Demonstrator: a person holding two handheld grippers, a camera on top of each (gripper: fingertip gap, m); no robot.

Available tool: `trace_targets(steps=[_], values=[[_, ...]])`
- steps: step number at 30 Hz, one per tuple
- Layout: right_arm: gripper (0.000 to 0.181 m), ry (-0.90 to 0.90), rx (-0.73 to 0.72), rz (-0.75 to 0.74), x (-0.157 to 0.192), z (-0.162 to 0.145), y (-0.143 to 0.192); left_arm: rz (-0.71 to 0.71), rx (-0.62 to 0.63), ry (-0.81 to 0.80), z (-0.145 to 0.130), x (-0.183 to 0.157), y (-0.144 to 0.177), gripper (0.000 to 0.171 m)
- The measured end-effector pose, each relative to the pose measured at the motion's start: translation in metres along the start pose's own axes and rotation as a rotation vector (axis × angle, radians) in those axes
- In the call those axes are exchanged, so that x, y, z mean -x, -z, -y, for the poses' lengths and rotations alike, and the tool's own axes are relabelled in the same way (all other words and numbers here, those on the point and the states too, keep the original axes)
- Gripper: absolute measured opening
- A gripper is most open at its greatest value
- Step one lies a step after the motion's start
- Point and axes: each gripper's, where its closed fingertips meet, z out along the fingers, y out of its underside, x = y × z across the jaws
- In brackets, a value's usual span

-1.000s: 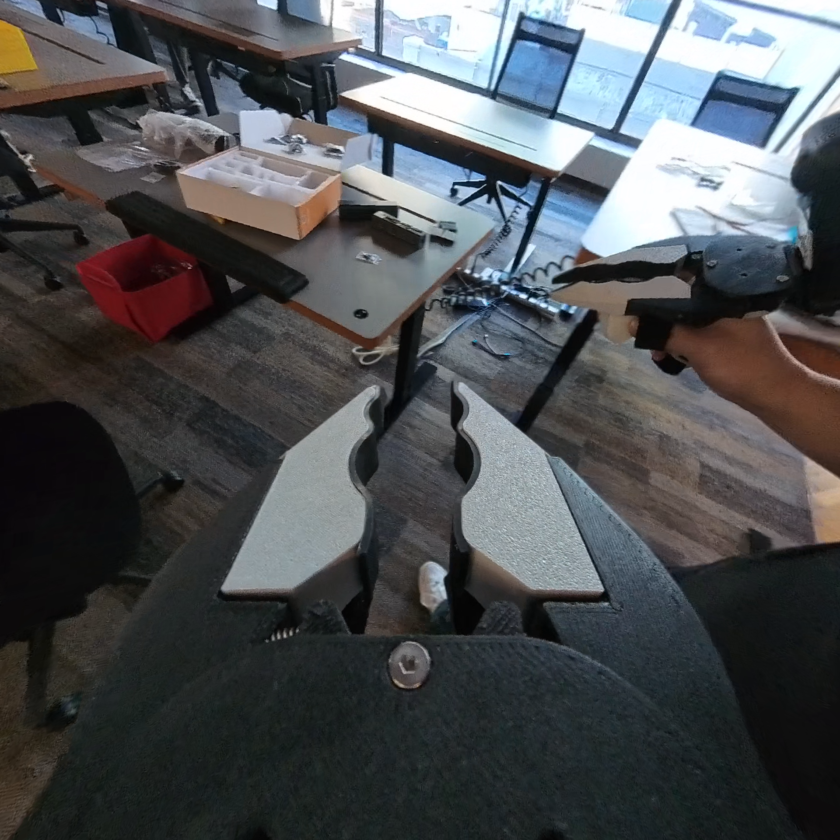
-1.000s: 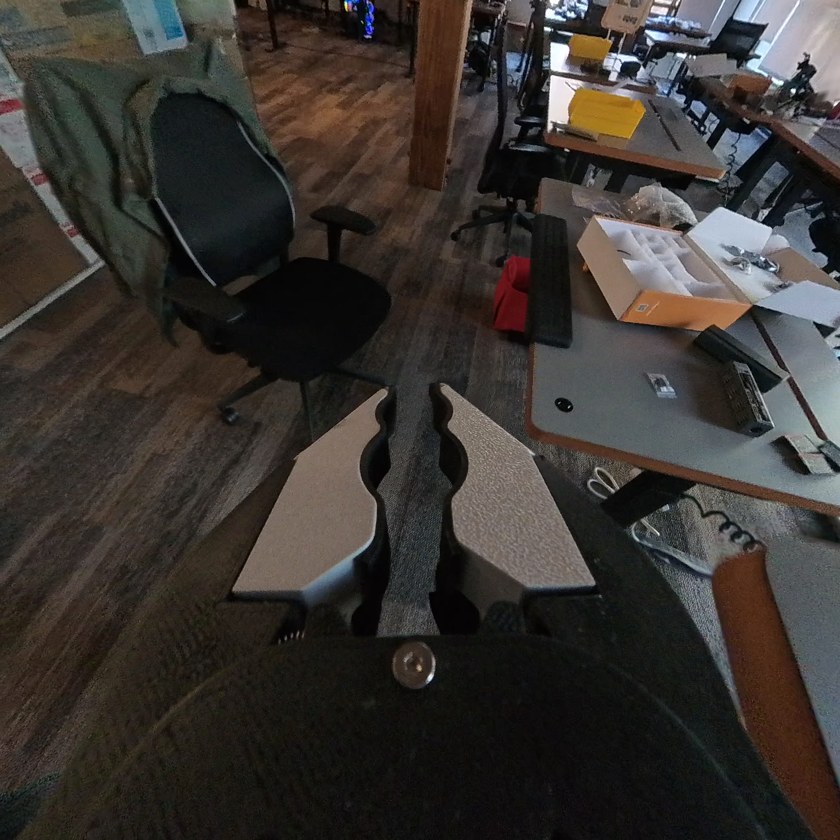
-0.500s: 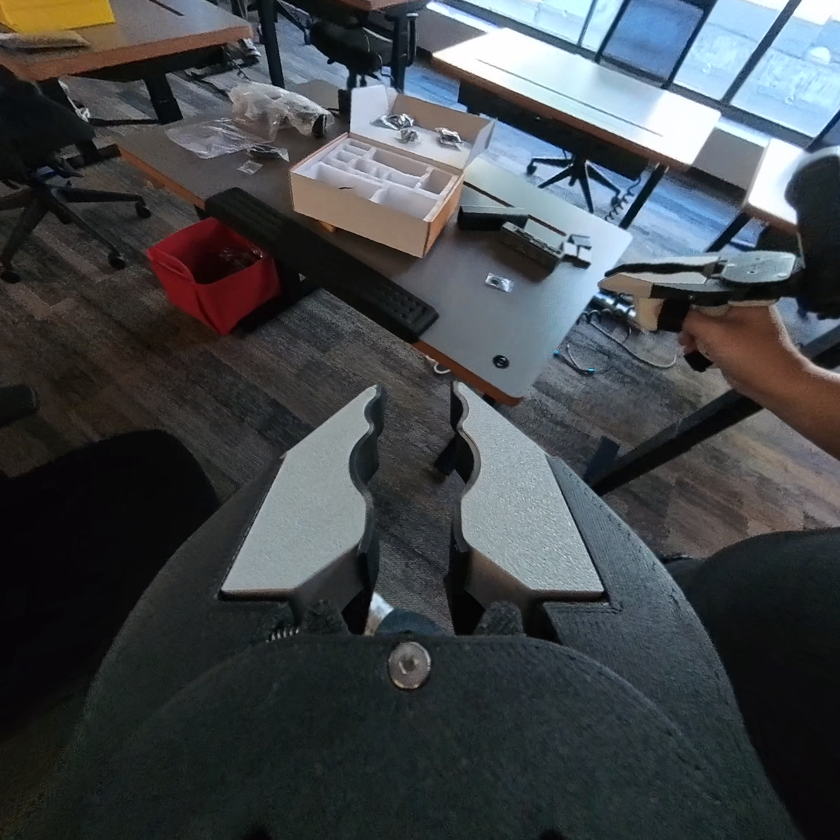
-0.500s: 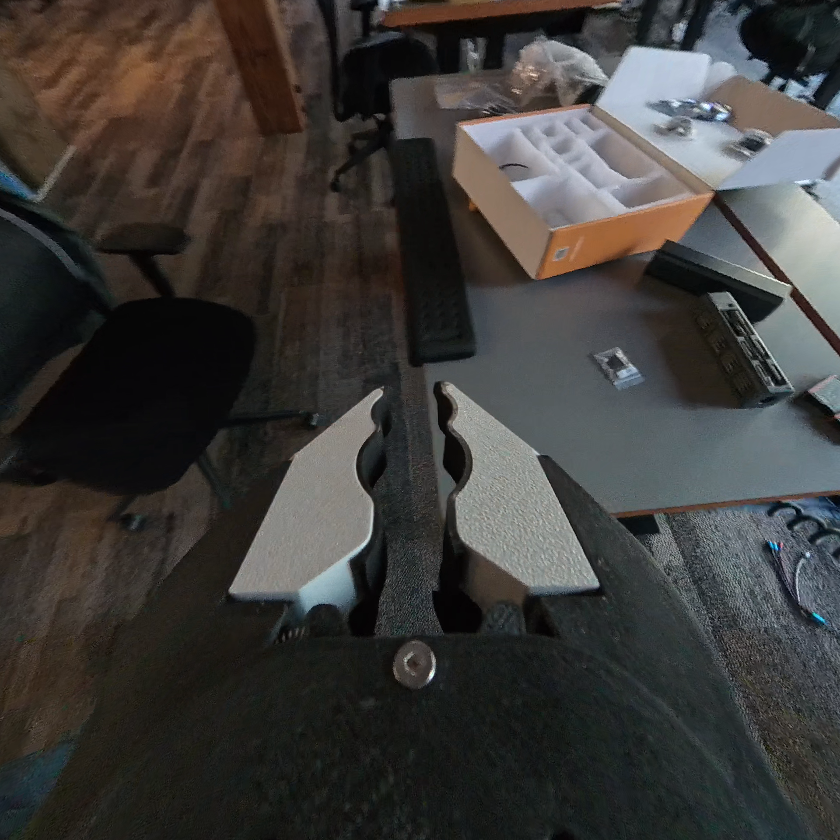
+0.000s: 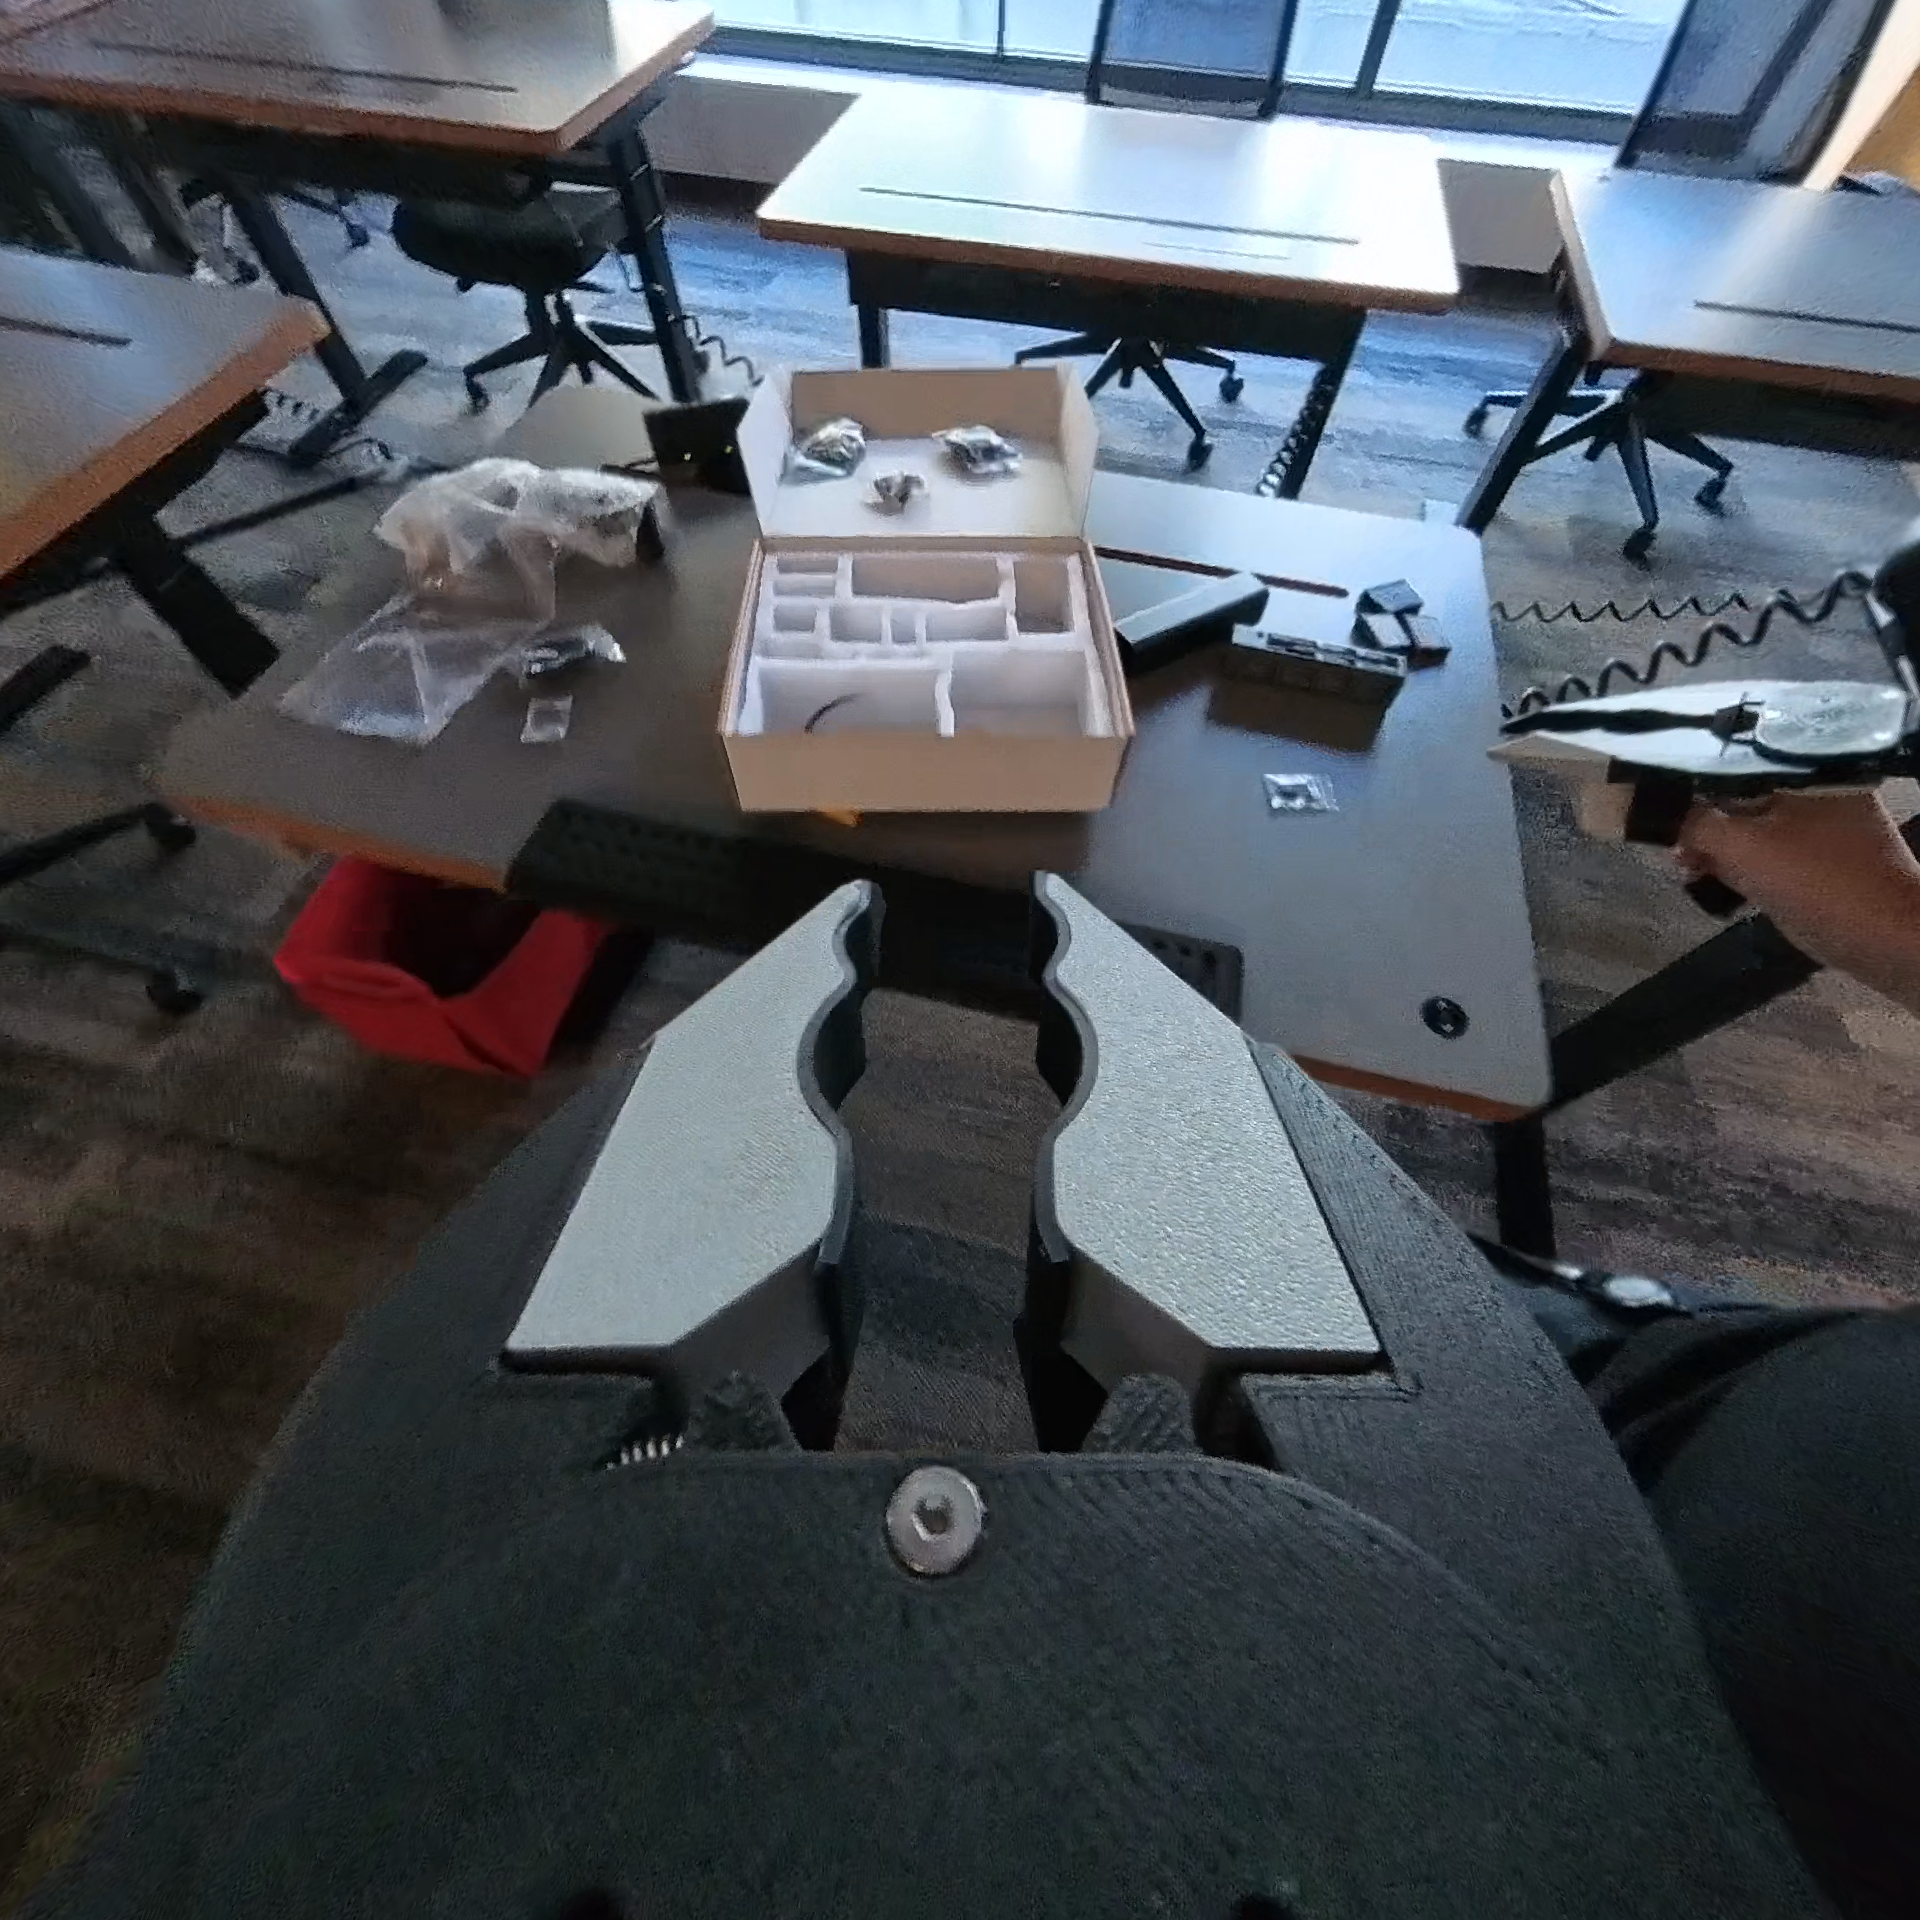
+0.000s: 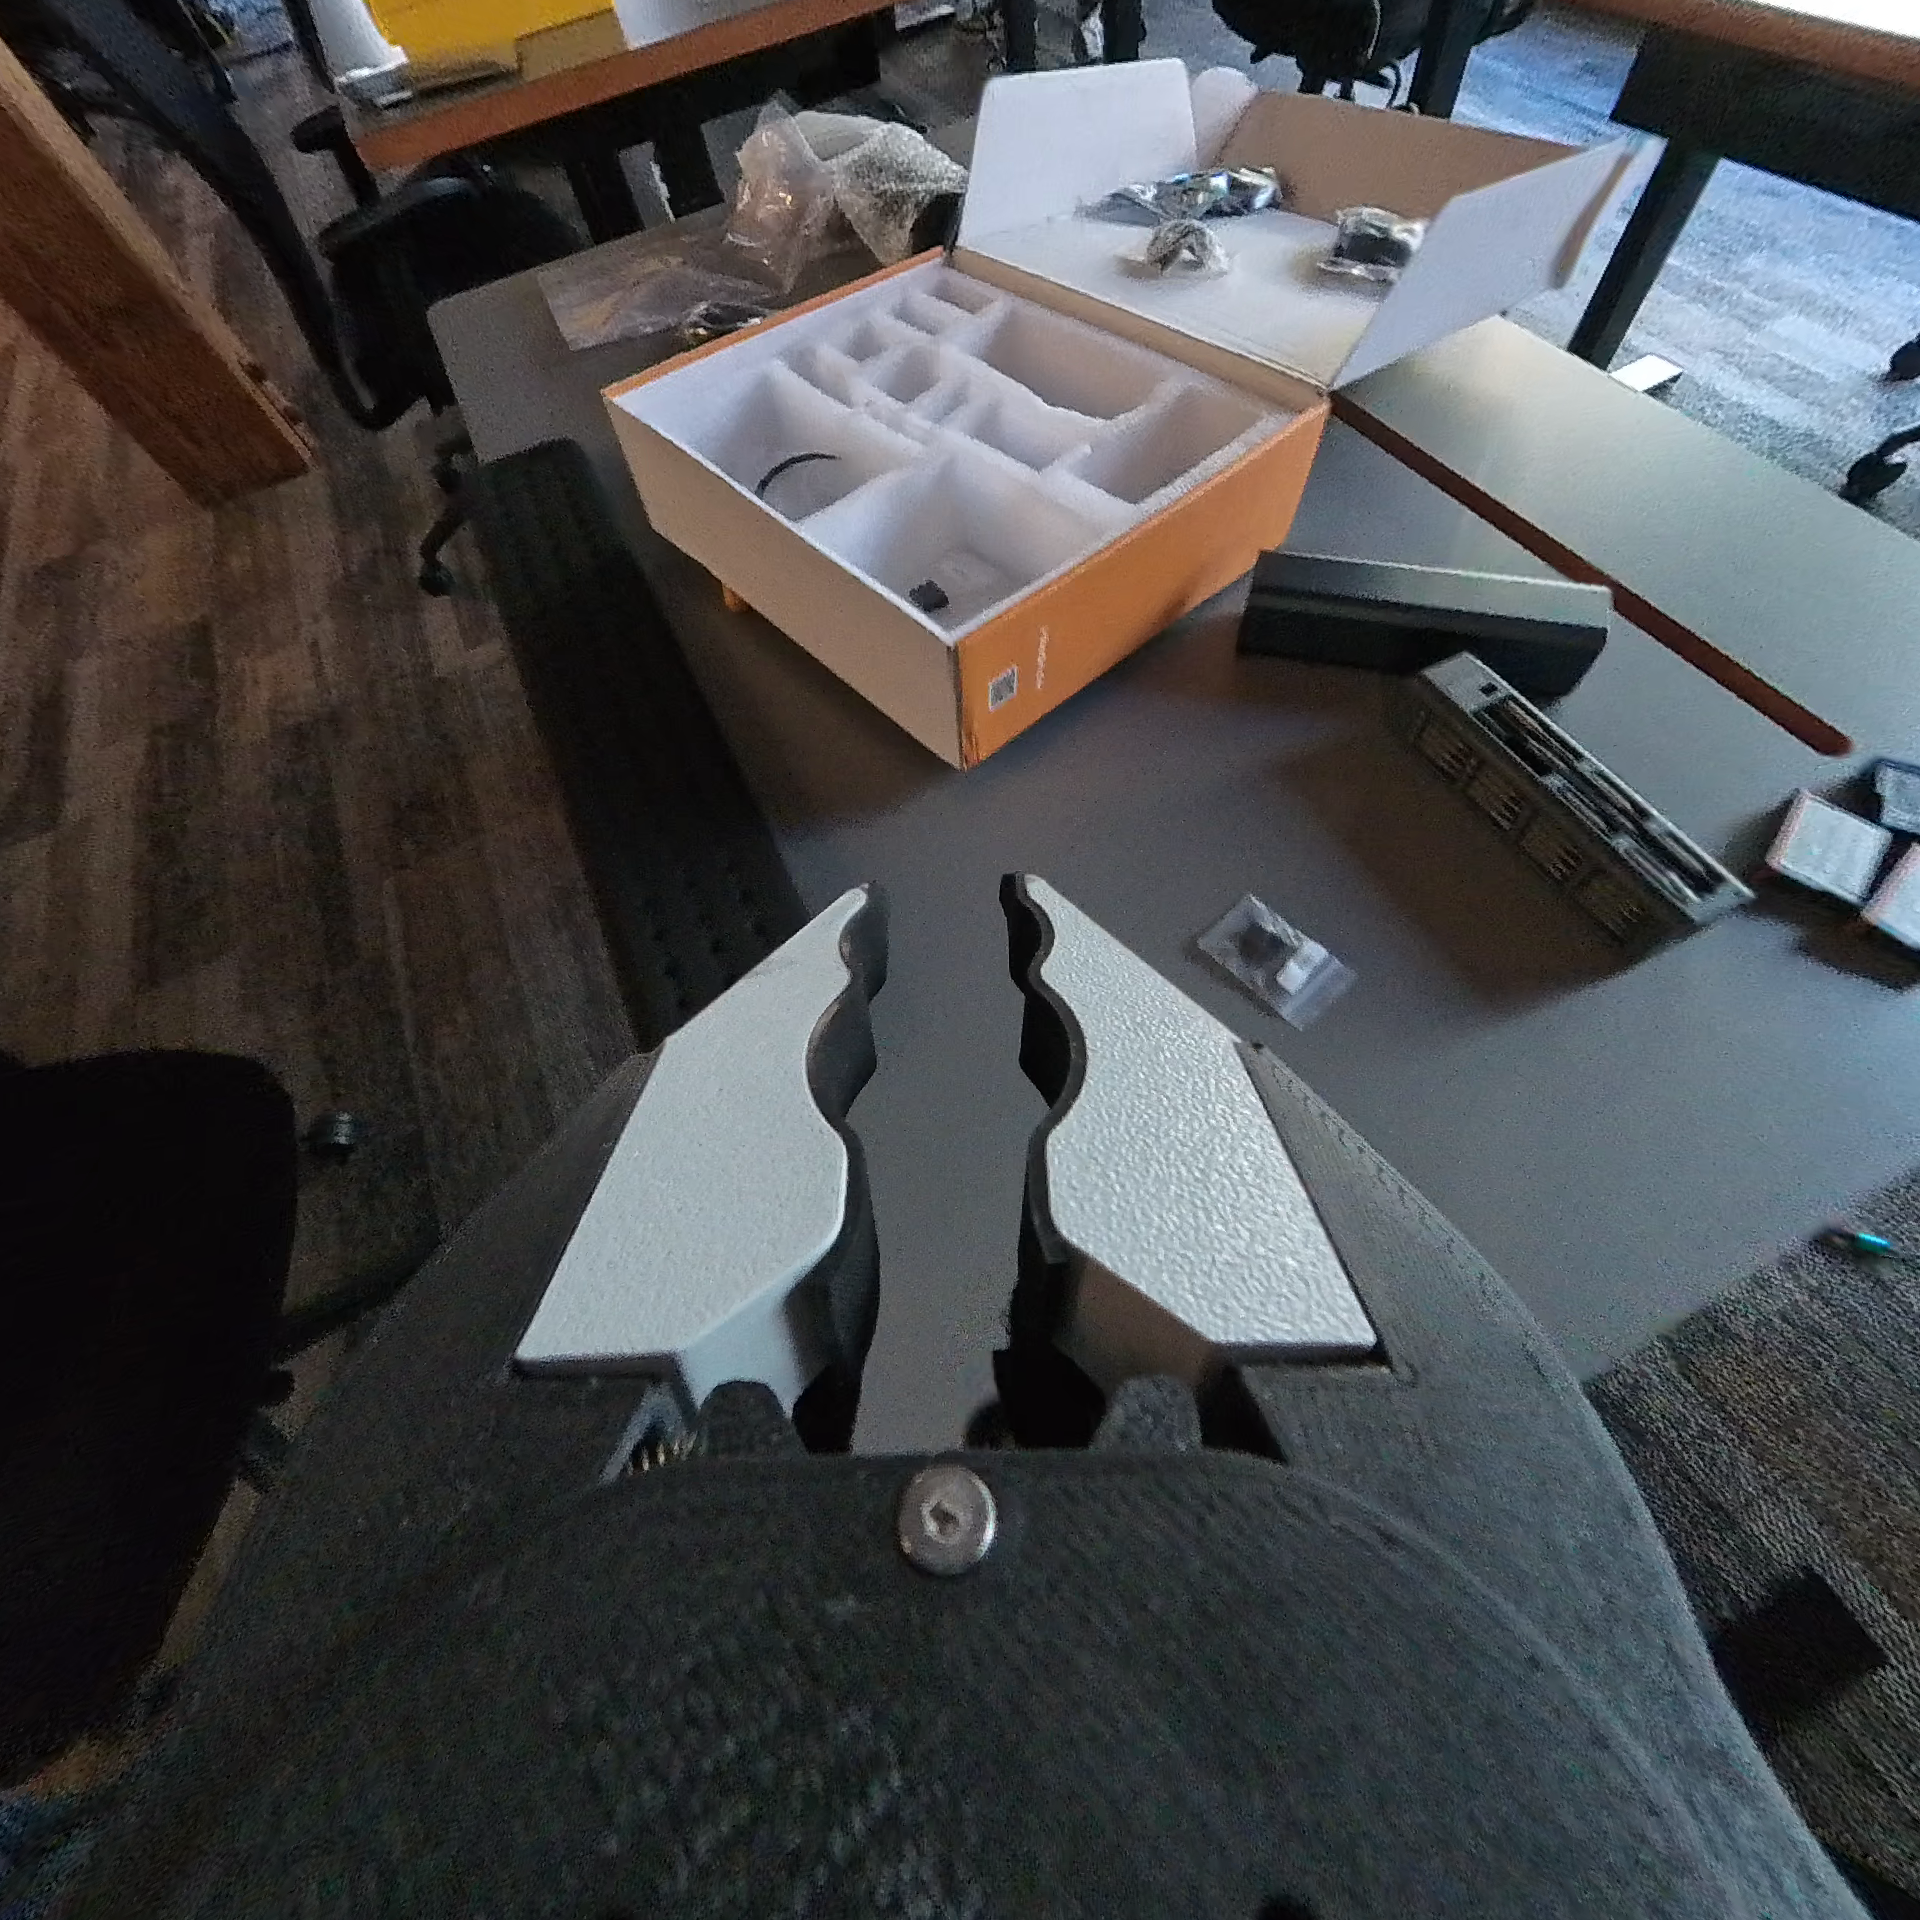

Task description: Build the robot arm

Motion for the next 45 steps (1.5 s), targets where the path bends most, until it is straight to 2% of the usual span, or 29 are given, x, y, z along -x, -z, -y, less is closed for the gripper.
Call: trace_targets(steps=[5,7,11,15,19,22,26,30,36,37,38,41,45], values=[[0.023,-0.004,0.016,0.04,0.012,0.029,-0.092,-0.059,-0.055,-0.014,0.044,0.07,-0.107,0.026],[0.023,-0.017,0.071,0.051,0.012,0.035,-0.132,-0.1,-0.07,0.014,0.064,0.089,-0.145,0.026],[0.023,-0.067,0.101,0.051,0.008,0.061,-0.199,-0.165,-0.103,0.01,0.105,0.123,-0.208,0.025],[0.023,-0.237,0.162,0.015,0.003,0.074,-0.272,-0.213,-0.095,-0.019,0.136,0.153,-0.265,0.023],[0.023,-0.44,0.292,-0.107,-0.008,0.059,-0.346,-0.296,-0.069,-0.106,0.159,0.172,-0.316,0.023],[0.024,-0.59,0.422,-0.209,-0.01,0.031,-0.381,-0.413,-0.065,-0.124,0.167,0.182,-0.349,0.023],[0.031,-0.743,0.526,-0.32,-0.012,-0.001,-0.405,-0.576,-0.056,-0.153,0.166,0.204,-0.382,0.023],[0.035,-0.708,0.682,-0.396,-0.008,-0.022,-0.41,-0.622,0.003,-0.185,0.158,0.254,-0.404,0.023],[0.024,-0.564,0.77,-0.466,-0.01,-0.024,-0.416,-0.594,0.004,-0.145,0.157,0.328,-0.413,0.022],[0.017,-0.544,0.771,-0.471,-0.01,-0.023,-0.416,-0.588,0.007,-0.133,0.156,0.337,-0.414,0.022],[0.001,-0.522,0.768,-0.464,-0.008,-0.02,-0.418,-0.587,0.008,-0.118,0.156,0.344,-0.416,0.022],[0.0,-0.47,0.783,-0.451,-0.004,-0.019,-0.419,-0.592,0.006,-0.085,0.157,0.357,-0.417,0.021],[0.0,-0.488,0.668,-0.471,-0.006,0.002,-0.408,-0.608,0.026,-0.123,0.153,0.358,-0.416,0.021]])
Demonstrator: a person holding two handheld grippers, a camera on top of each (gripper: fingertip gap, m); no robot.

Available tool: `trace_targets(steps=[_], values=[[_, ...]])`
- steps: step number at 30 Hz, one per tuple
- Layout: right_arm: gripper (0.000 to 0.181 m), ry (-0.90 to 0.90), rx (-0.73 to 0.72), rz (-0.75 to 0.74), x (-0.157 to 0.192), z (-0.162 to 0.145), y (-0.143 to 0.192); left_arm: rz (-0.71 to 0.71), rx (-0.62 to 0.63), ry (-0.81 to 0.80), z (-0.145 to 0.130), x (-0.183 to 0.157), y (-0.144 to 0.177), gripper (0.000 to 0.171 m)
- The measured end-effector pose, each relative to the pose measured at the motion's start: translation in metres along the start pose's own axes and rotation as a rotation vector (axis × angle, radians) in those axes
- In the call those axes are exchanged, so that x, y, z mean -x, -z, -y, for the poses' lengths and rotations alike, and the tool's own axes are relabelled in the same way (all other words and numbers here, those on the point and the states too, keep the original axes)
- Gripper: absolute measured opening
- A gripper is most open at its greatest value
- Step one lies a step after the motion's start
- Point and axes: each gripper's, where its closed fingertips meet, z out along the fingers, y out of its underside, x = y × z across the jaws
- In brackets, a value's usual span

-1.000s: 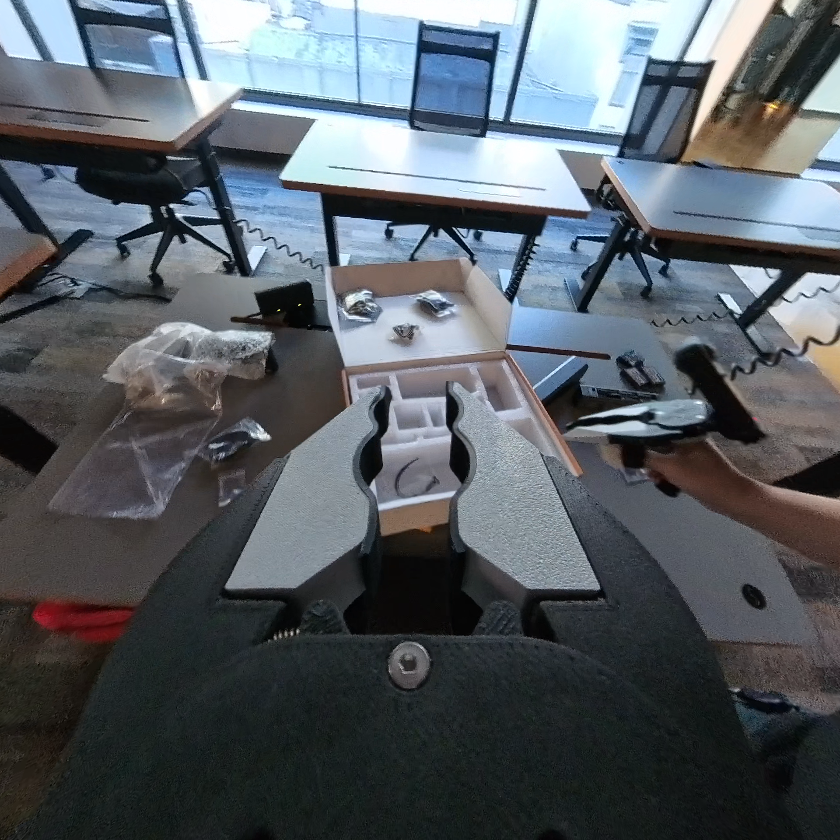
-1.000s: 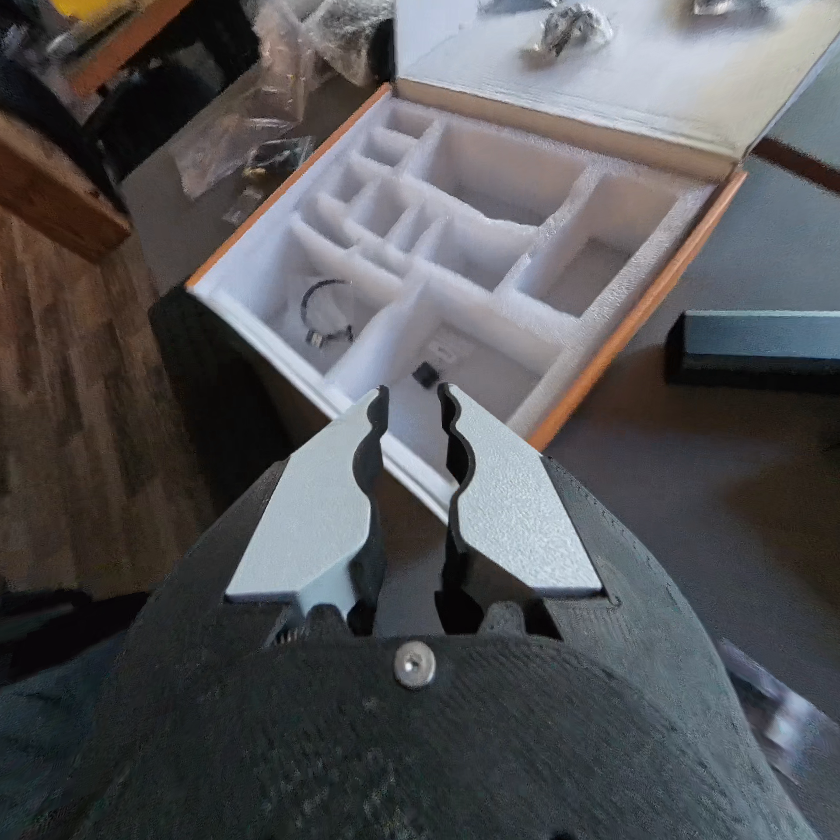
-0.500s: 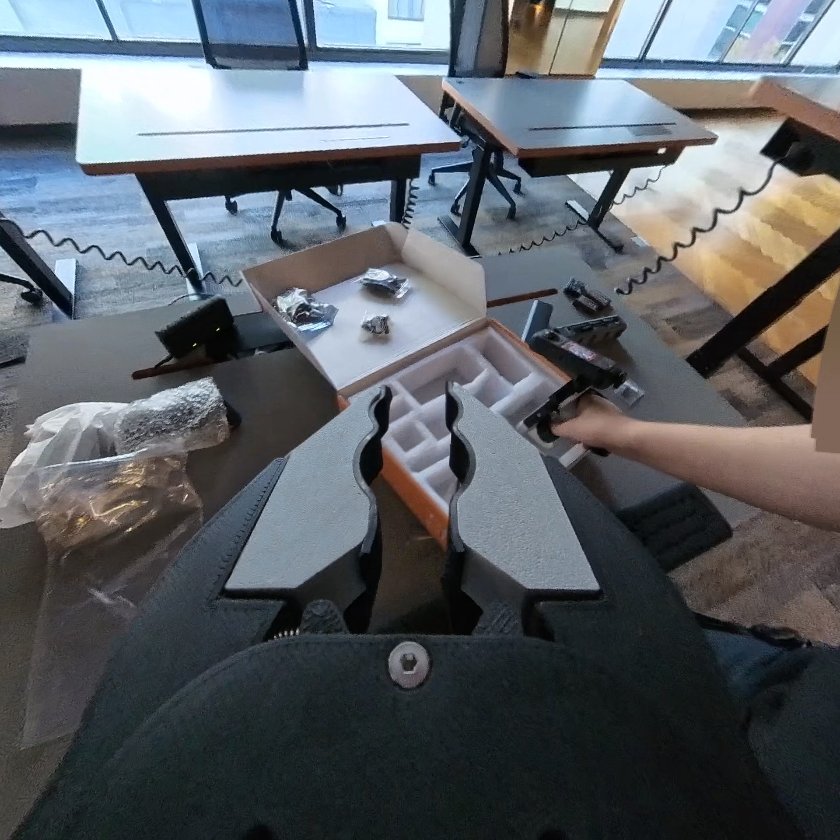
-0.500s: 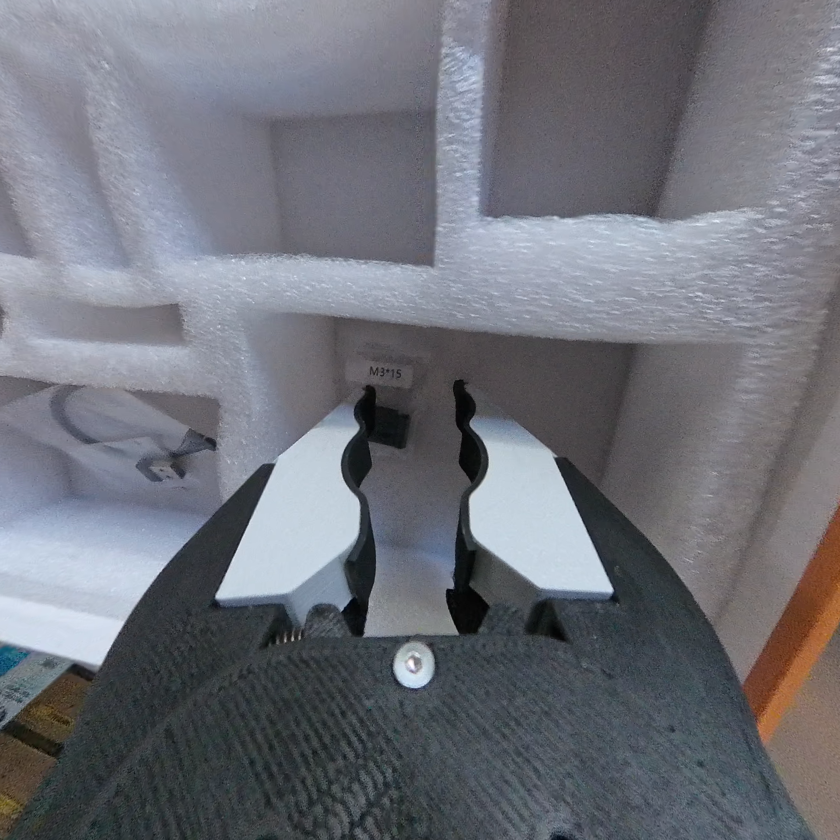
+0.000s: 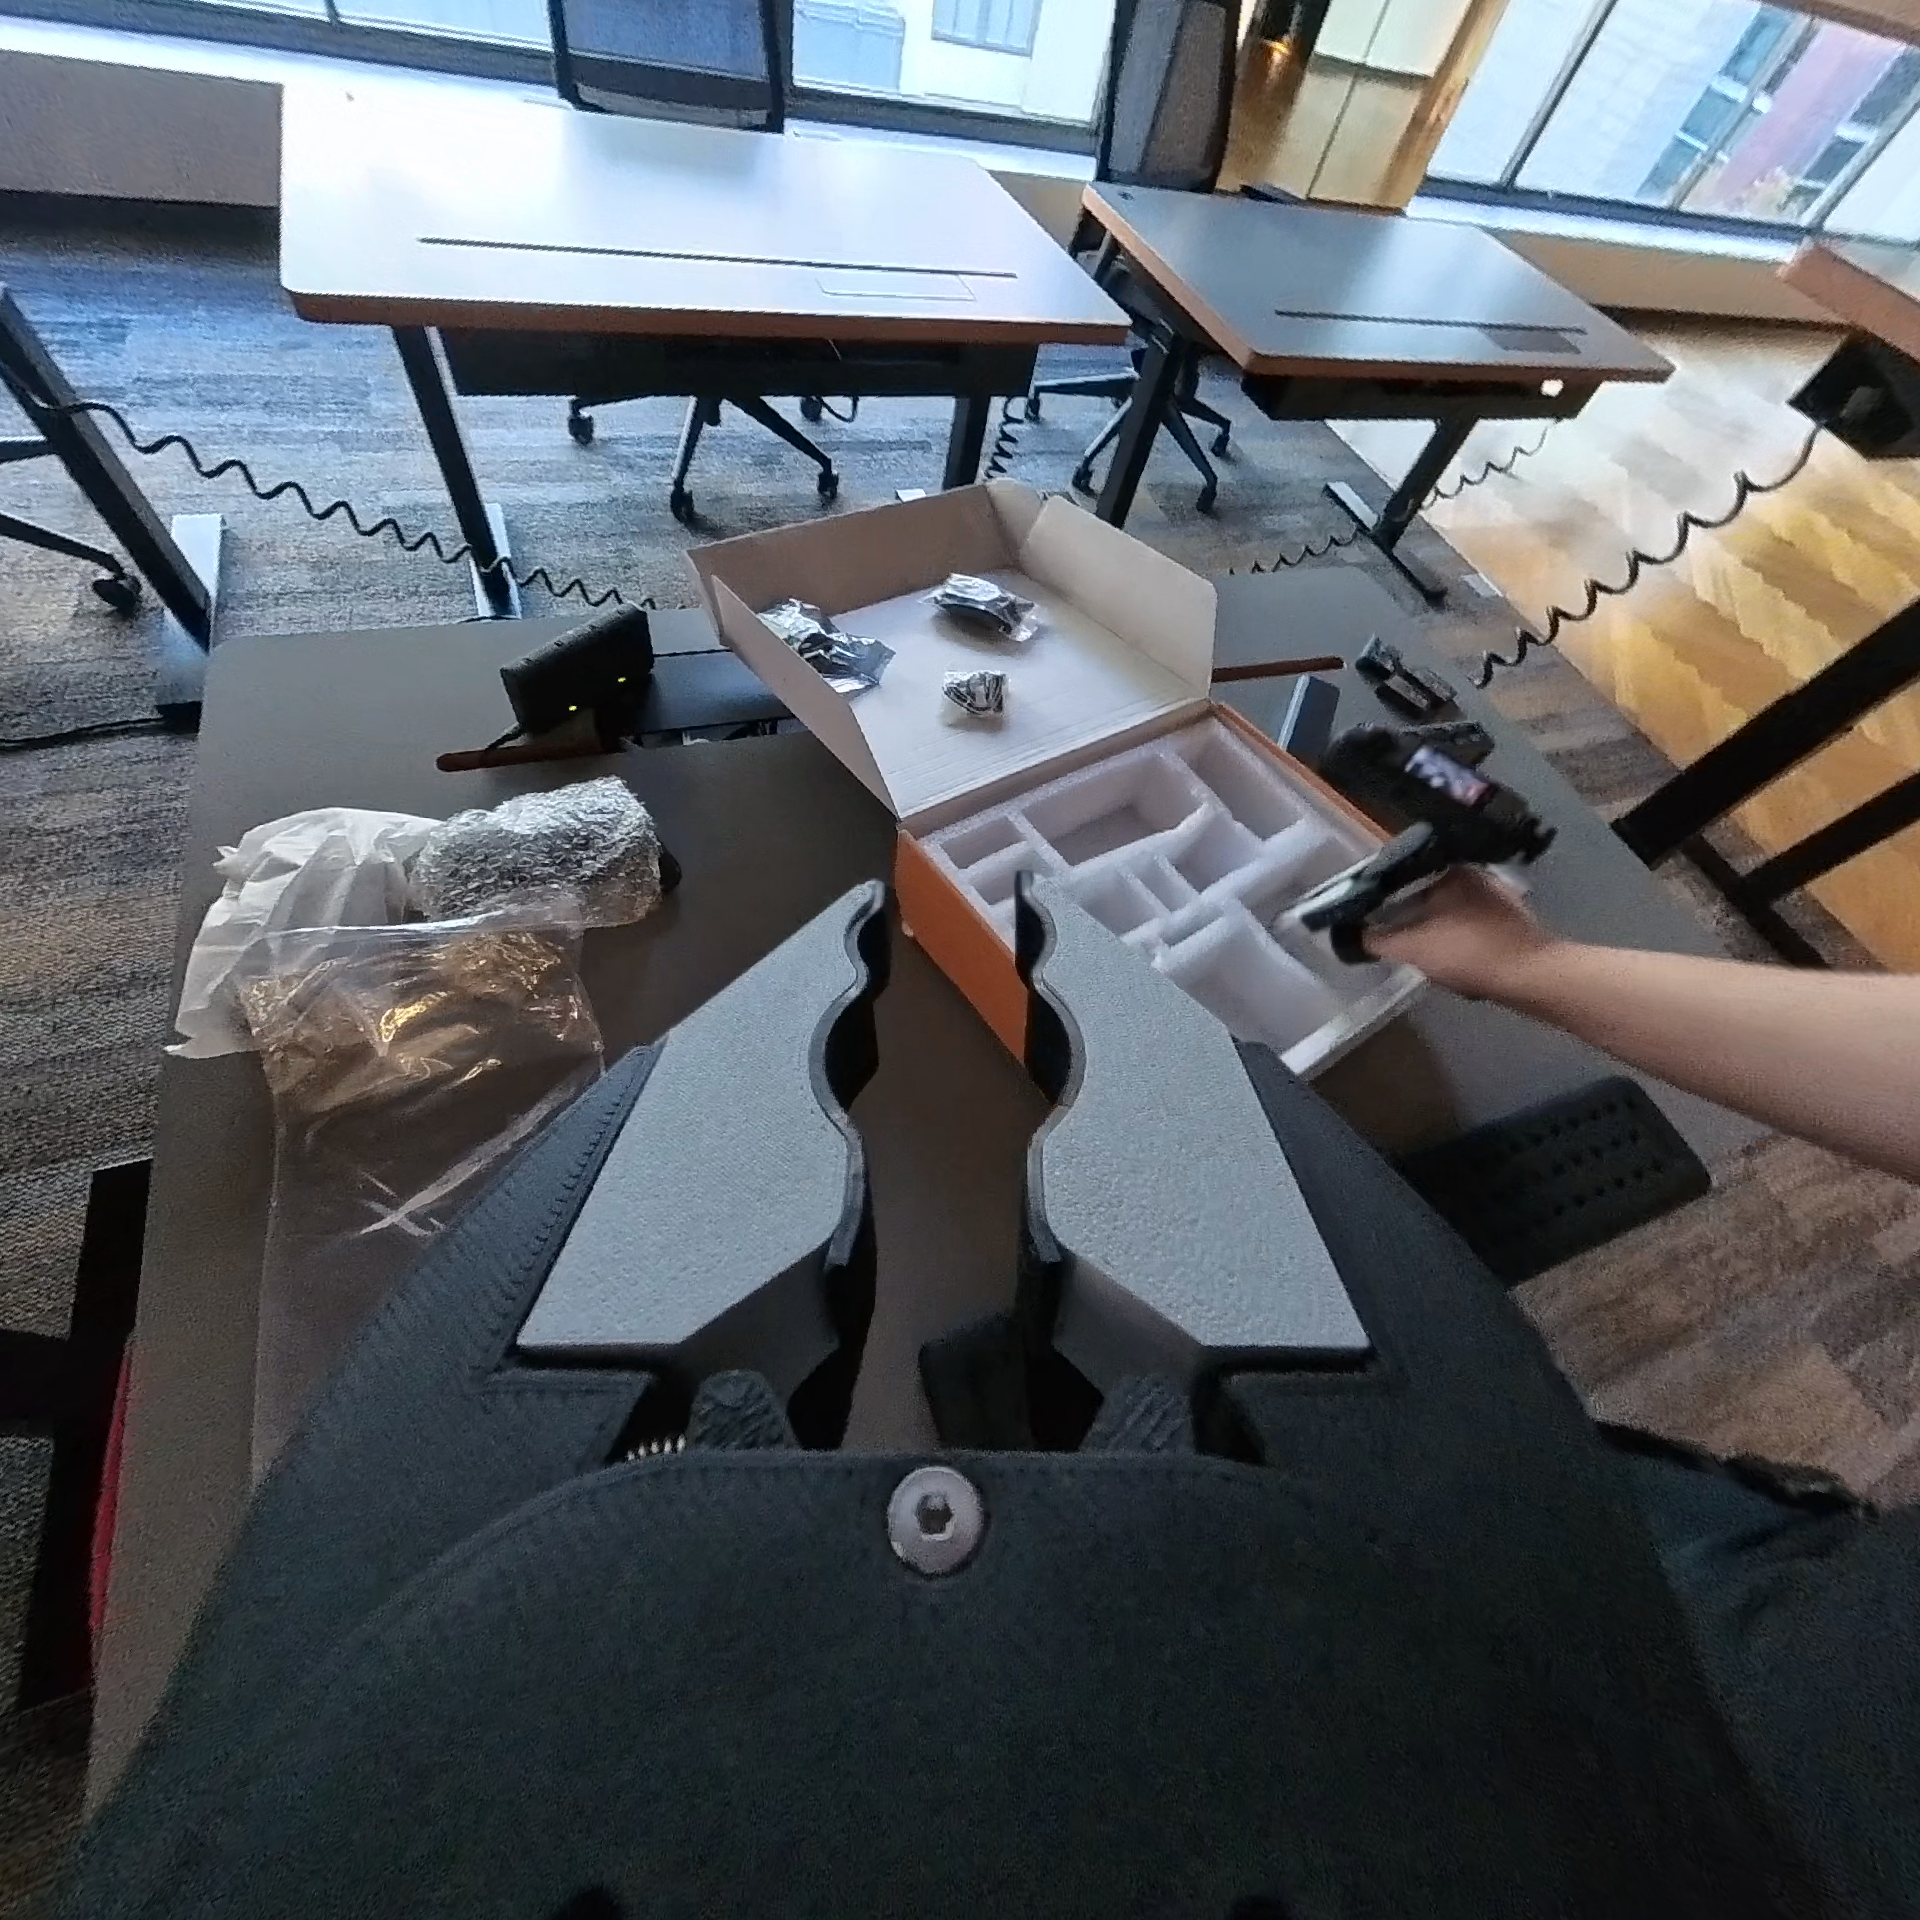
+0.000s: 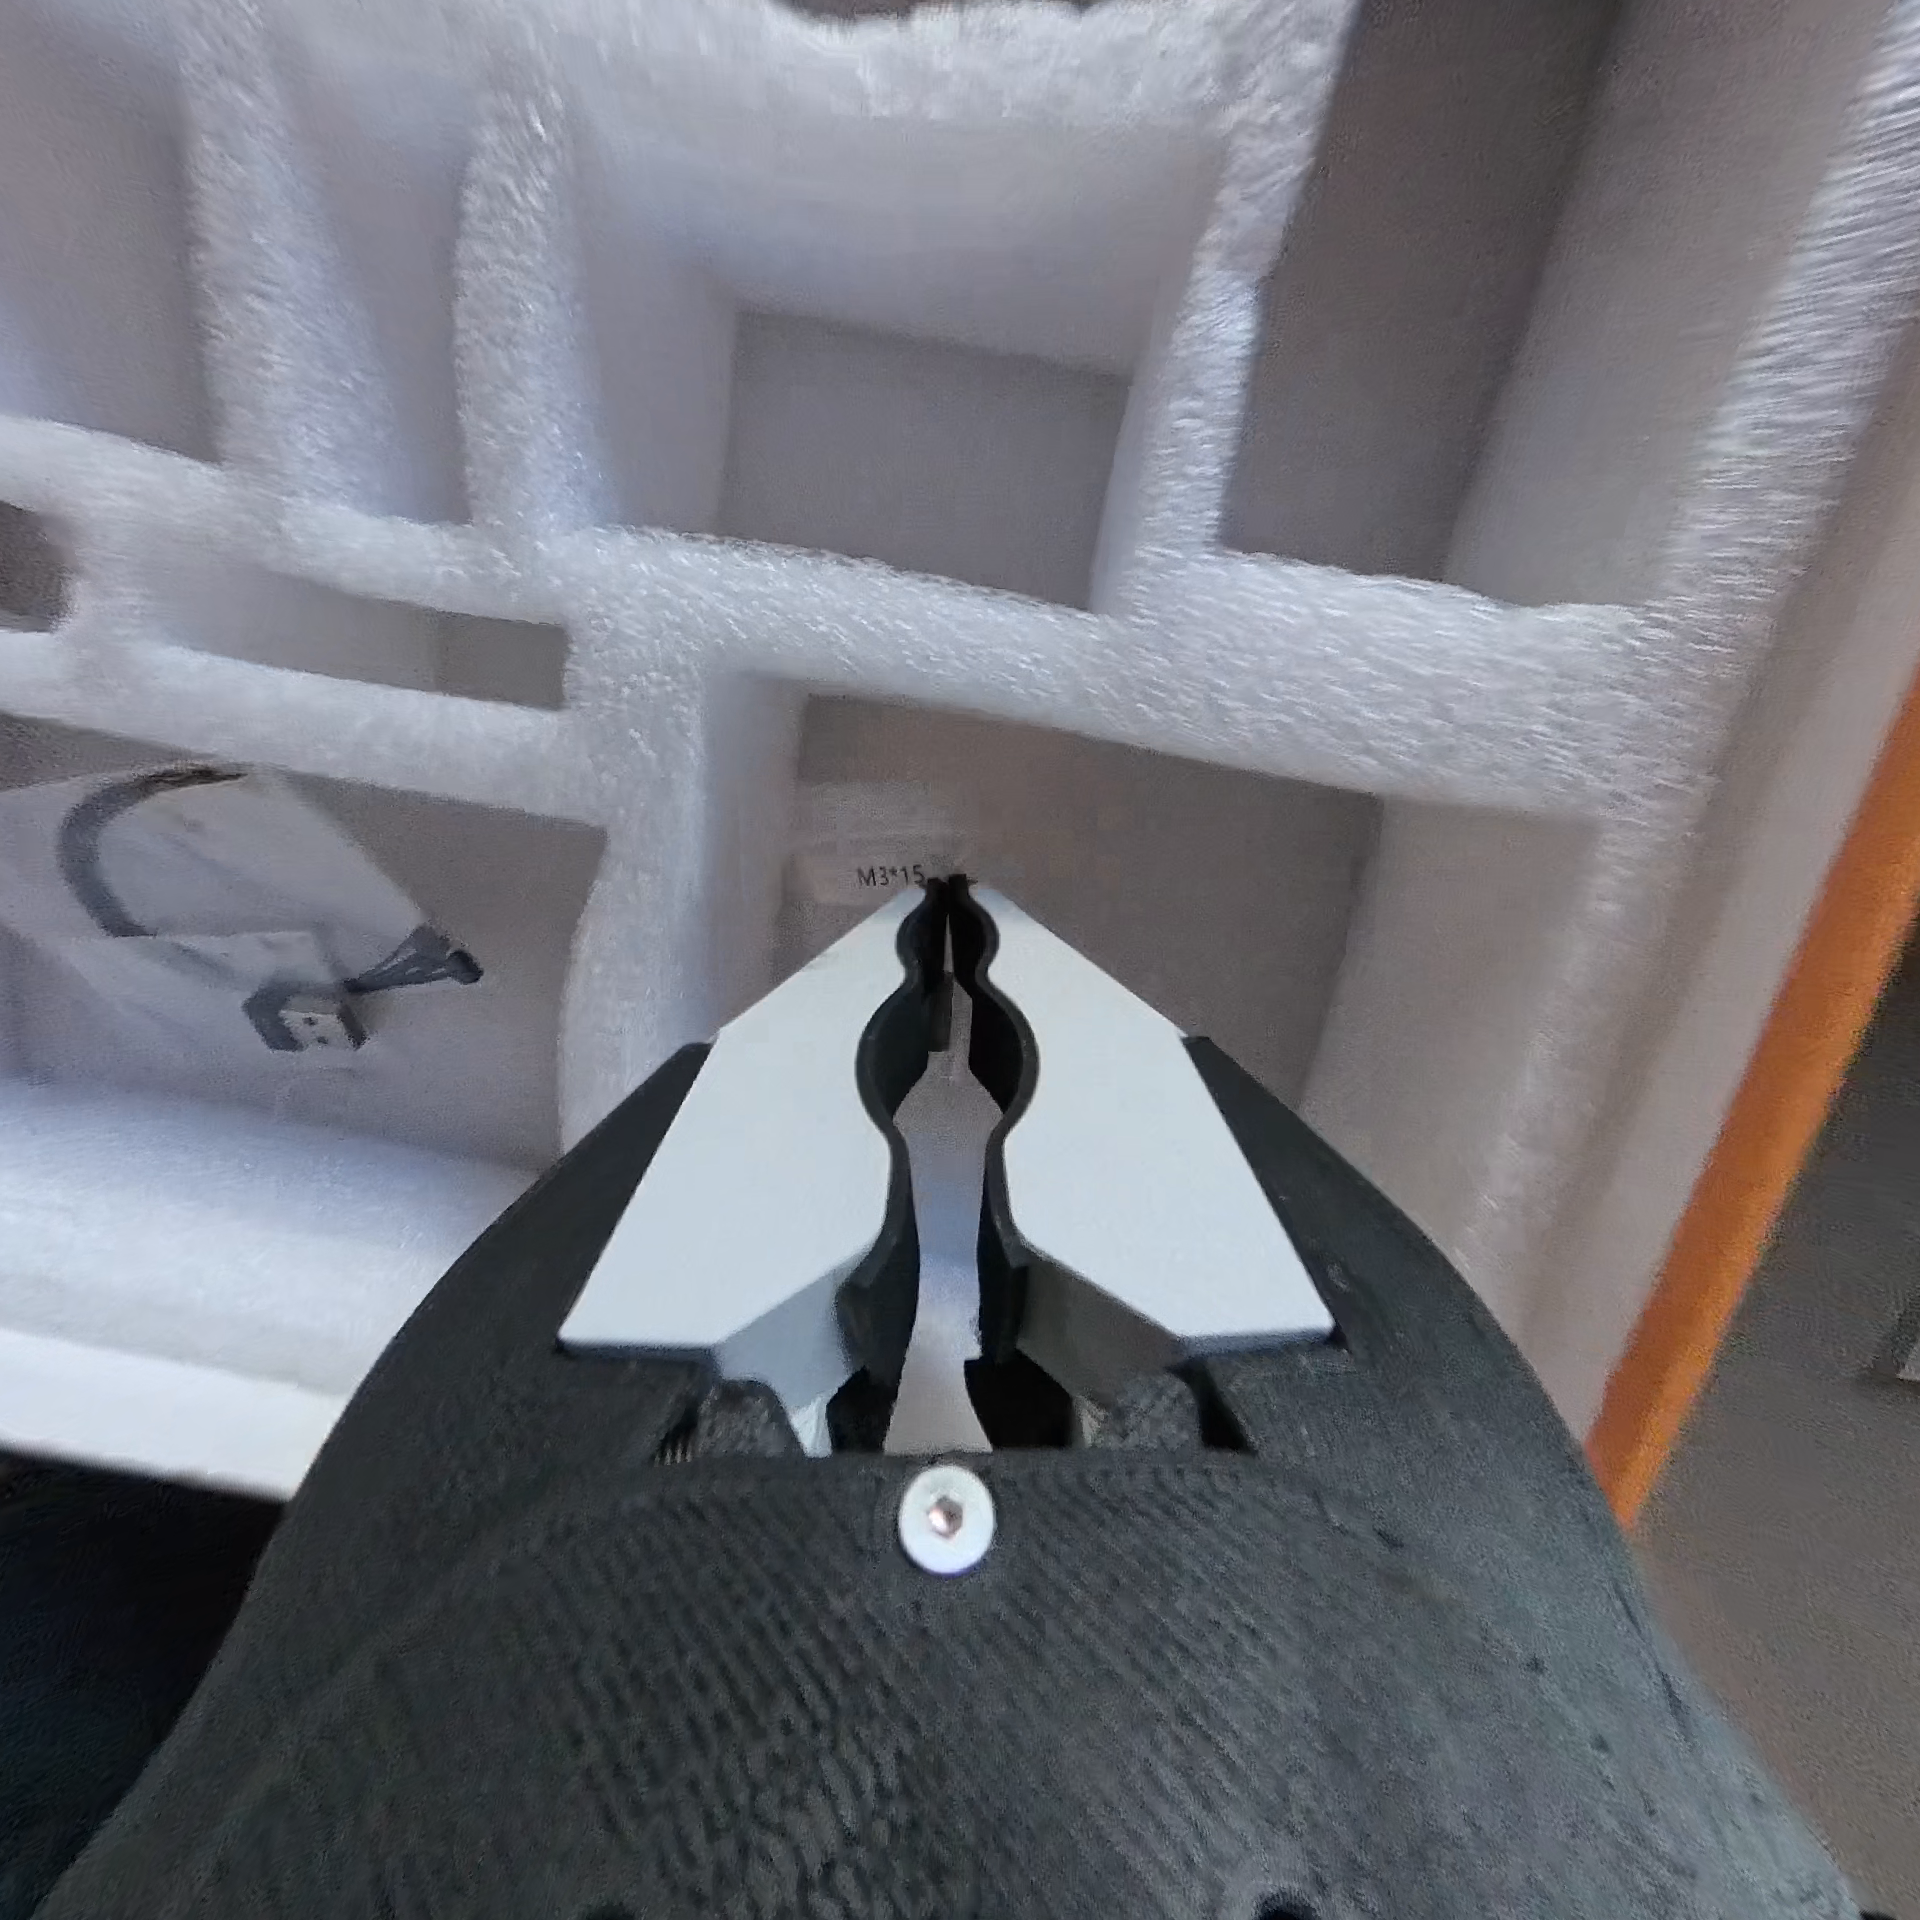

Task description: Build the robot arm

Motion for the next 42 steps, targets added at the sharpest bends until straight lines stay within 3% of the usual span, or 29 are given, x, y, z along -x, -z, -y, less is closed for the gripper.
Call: trace_targets(steps=[4,7,11,14,17,20,23,27,30,32,36,38,42], values=[[0.0,-0.001,-0.163,0.024,-0.003,0.01,0.058,-0.116,0.033,-0.055,-0.008,-0.024,-0.024,0.023],[0.001,-0.012,-0.304,0.066,0.004,0.018,0.125,-0.372,0.05,-0.043,-0.018,-0.079,-0.064,0.025],[0.0,-0.07,-0.488,0.125,0.013,0.022,0.233,-0.77,0.114,0.011,-0.037,-0.192,-0.122,0.022],[0.0,-0.098,-0.595,0.108,0.003,0.011,0.309,-0.932,0.106,0.028,-0.028,-0.283,-0.154,0.025],[0.001,-0.144,-0.7,0.036,-0.026,-0.015,0.377,-1.057,0.08,0.019,-0.006,-0.375,-0.167,0.029],[0.0,-0.203,-0.791,-0.031,-0.061,-0.061,0.434,-1.176,0.057,-0.032,0.009,-0.467,-0.166,0.029],[0.0,-0.248,-0.848,-0.128,-0.107,-0.128,0.477,-1.369,0.087,-0.024,0.01,-0.569,-0.155,0.025],[0.0,-0.371,-0.898,-0.204,-0.178,-0.245,0.523,-1.625,0.141,-0.067,-0.023,-0.717,-0.132,0.0],[0.001,-0.402,-0.893,-0.297,-0.233,-0.345,0.563,-1.772,0.198,-0.098,-0.052,-0.828,-0.109,0.0],[0.022,-0.409,-0.752,-0.503,-0.278,-0.423,0.591,-1.822,0.253,-0.134,-0.07,-0.896,-0.1,0.0],[0.027,-0.507,-0.344,-0.947,-0.359,-0.592,0.662,-1.812,0.344,-0.293,-0.107,-1.013,-0.1,0.0],[0.027,-0.621,-0.235,-1.028,-0.385,-0.661,0.685,-1.822,0.368,-0.37,-0.122,-1.066,-0.098,0.0],[0.028,-0.809,-0.193,-1.046,-0.426,-0.759,0.701,-1.911,0.409,-0.47,-0.142,-1.168,-0.086,0.0]])
